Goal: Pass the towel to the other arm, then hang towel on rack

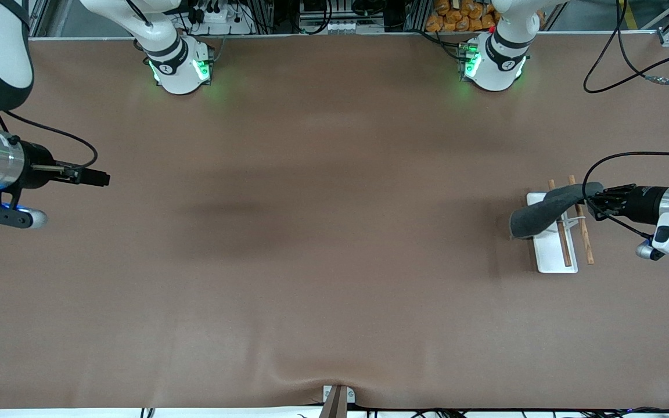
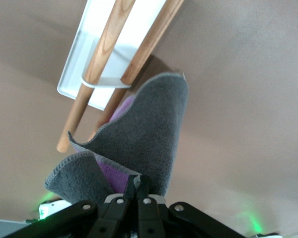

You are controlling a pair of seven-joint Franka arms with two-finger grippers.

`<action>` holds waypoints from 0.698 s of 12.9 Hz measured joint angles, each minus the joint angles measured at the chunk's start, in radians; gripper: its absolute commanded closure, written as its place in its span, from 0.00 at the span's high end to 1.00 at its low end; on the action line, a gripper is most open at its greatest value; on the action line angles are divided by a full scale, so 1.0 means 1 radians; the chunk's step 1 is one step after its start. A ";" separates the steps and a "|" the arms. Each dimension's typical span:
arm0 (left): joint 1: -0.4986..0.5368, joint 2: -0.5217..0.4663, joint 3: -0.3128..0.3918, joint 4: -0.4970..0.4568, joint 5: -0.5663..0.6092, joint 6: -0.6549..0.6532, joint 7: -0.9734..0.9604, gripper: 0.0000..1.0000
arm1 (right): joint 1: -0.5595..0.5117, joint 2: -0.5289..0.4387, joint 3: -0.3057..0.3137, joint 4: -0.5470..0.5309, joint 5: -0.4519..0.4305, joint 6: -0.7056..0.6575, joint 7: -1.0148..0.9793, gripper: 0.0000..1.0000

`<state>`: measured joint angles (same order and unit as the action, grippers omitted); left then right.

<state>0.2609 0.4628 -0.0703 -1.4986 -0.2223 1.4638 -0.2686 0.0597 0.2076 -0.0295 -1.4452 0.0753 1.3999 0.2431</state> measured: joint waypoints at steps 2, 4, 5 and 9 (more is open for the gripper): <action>0.009 0.007 0.001 0.007 0.019 0.010 0.029 0.00 | -0.005 -0.082 0.000 -0.124 0.000 0.085 -0.014 1.00; 0.010 0.015 0.001 0.025 0.030 0.024 0.048 0.00 | -0.014 -0.120 0.000 -0.156 -0.003 0.137 -0.019 1.00; 0.010 0.018 0.001 0.032 0.036 0.027 0.056 0.00 | -0.028 -0.124 0.000 -0.137 -0.003 0.149 -0.029 1.00; 0.012 0.038 0.002 0.035 0.084 0.041 0.139 0.00 | -0.047 -0.096 0.010 -0.002 -0.065 0.051 -0.069 1.00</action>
<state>0.2728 0.5009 -0.0682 -1.4633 -0.1380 1.5047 -0.1294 0.0127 0.1116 -0.0196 -1.4472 0.0098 1.4510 0.1740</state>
